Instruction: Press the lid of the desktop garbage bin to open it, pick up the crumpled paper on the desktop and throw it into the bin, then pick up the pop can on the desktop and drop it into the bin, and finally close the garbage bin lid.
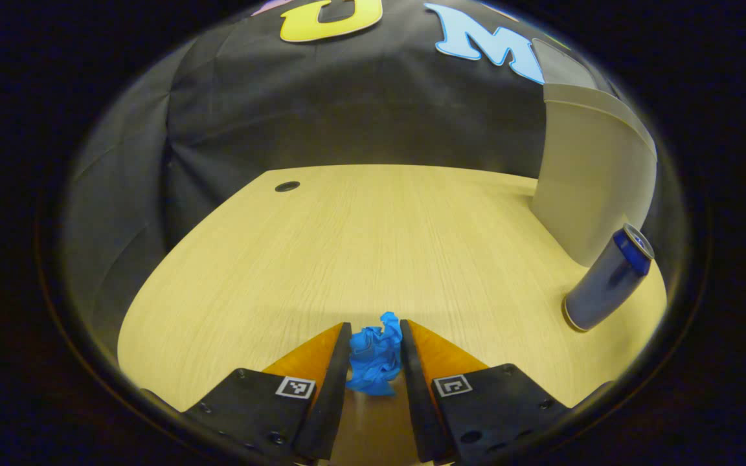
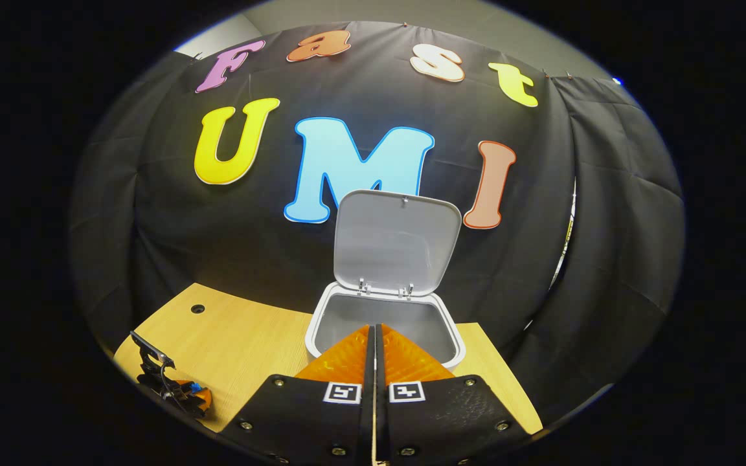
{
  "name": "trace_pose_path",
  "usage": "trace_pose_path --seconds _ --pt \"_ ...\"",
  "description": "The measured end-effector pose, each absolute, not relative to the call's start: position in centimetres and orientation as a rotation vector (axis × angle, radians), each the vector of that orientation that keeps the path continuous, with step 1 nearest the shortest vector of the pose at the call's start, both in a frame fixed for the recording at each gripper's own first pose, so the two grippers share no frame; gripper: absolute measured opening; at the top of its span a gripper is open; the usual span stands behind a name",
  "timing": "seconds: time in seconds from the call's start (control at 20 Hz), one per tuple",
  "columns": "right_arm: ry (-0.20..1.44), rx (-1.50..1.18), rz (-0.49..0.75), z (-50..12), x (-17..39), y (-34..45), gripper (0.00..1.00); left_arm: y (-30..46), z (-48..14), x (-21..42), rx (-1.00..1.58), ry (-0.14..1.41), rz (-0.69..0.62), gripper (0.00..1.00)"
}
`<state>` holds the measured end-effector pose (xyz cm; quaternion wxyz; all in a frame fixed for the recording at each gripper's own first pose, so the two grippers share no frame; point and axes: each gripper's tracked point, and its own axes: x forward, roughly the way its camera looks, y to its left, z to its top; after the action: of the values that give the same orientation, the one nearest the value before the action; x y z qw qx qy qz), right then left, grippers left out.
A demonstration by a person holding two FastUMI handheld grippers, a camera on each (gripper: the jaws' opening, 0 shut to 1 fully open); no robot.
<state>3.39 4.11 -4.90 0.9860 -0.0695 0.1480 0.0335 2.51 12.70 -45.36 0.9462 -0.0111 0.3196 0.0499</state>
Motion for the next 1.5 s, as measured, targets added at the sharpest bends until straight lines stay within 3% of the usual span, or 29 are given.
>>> trace_pose_path --seconds 0.1,0.15,0.35,0.85,0.9,1.4,1.5 --pt "0.299 -0.137 0.074 -5.0 3.6 4.3 0.01 13.3 -44.8 2.7 -0.009 0.638 0.128 0.53" --pt "0.299 -0.137 0.077 -5.0 3.4 4.4 0.01 13.4 -45.1 2.8 -0.02 0.638 0.134 0.27" --pt "0.302 -0.141 0.079 -5.1 3.4 4.1 0.01 12.8 -44.7 2.9 -0.023 0.64 0.132 0.28" --pt "0.278 -0.082 0.061 -4.8 2.5 2.8 0.01 8.6 -36.5 6.3 0.072 0.48 0.014 0.24" --pt "0.28 -0.076 0.057 -4.8 2.3 2.6 0.01 8.2 -35.5 6.9 0.068 0.464 0.008 0.29" --pt "0.279 -0.011 -0.005 -5.7 -0.3 -1.1 0.01 1.8 -22.4 11.9 0.058 0.252 -0.1 0.24" --pt "0.279 0.003 -0.023 -5.9 -0.9 -2.0 0.01 -0.2 -20.5 12.3 0.066 0.219 -0.131 0.29"
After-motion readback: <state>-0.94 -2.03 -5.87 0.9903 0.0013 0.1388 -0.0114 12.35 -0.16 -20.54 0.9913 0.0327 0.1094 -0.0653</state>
